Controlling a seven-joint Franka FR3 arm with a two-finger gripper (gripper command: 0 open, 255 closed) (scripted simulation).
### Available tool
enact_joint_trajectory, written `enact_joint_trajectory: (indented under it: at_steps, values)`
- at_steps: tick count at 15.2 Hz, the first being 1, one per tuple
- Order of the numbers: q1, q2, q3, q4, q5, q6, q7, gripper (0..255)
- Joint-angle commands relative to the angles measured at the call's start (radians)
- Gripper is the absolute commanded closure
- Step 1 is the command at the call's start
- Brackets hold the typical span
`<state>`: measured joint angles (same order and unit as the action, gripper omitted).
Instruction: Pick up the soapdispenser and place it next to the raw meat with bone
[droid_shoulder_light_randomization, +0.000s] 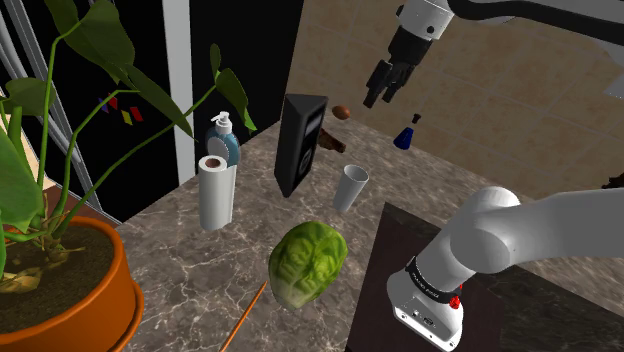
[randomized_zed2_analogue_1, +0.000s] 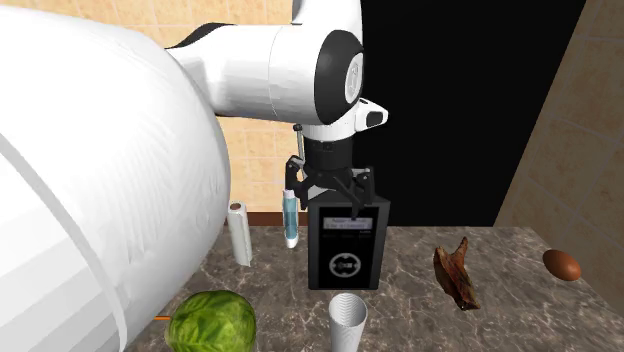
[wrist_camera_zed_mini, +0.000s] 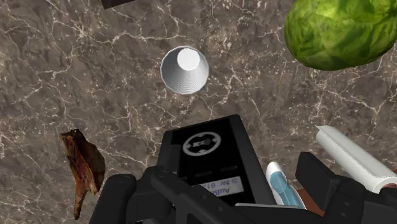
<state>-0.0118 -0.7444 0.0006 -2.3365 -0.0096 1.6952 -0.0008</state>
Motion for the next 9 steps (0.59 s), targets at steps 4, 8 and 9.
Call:
enact_joint_trajectory:
  at_steps: [4,8,9]
  values:
    - [0.018,0.061,0.003,-0.030,0.030,0.108,-0.001,0]
    - [0.045,0.159,0.008,-0.050,0.073,0.250,-0.009,0]
    - [0.052,0.186,0.009,-0.051,0.084,0.285,-0.012,0]
